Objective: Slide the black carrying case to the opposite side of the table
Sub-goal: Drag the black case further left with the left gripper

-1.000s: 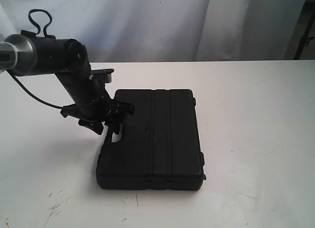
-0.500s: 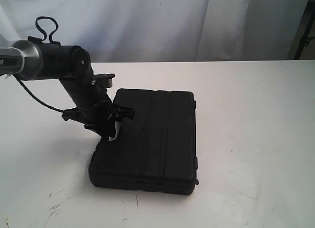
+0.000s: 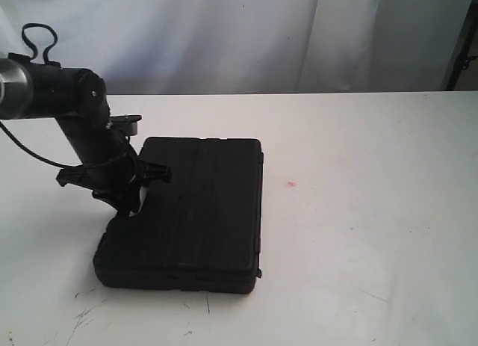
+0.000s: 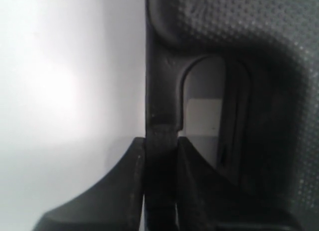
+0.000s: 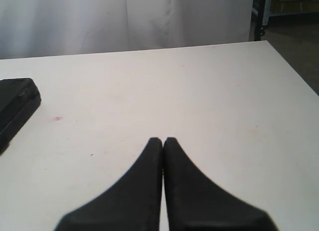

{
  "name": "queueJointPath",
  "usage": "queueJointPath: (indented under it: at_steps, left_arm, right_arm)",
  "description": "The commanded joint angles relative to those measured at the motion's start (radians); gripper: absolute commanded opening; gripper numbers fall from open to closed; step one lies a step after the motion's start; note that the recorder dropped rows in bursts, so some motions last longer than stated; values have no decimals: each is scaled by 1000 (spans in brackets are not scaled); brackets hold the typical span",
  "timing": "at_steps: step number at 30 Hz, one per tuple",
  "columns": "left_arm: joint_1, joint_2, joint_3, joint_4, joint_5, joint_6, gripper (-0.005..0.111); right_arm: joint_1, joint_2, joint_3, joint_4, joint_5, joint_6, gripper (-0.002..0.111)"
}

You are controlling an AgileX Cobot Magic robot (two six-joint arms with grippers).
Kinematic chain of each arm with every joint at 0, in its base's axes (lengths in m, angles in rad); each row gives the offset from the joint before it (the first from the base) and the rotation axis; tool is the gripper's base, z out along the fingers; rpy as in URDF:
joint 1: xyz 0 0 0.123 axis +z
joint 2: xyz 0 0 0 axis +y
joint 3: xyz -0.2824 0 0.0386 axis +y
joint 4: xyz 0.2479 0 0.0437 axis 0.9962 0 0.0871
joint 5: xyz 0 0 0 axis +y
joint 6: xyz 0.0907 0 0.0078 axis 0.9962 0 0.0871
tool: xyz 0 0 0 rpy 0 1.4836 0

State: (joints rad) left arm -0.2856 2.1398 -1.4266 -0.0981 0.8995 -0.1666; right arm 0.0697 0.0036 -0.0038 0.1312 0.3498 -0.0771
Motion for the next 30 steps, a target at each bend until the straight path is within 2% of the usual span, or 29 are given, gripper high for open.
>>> queueJointPath:
  at_steps: [1, 19, 30]
  left_arm:
    - [61, -27, 27, 53, 13, 41, 0]
    - [238, -34, 38, 124, 47, 157, 0]
    - [265, -34, 36, 187, 32, 198, 0]
  right_arm:
    - [1, -4, 4, -10, -3, -3, 0]
    - [1, -4, 4, -10, -3, -3, 0]
    - [1, -4, 4, -10, -3, 1, 0]
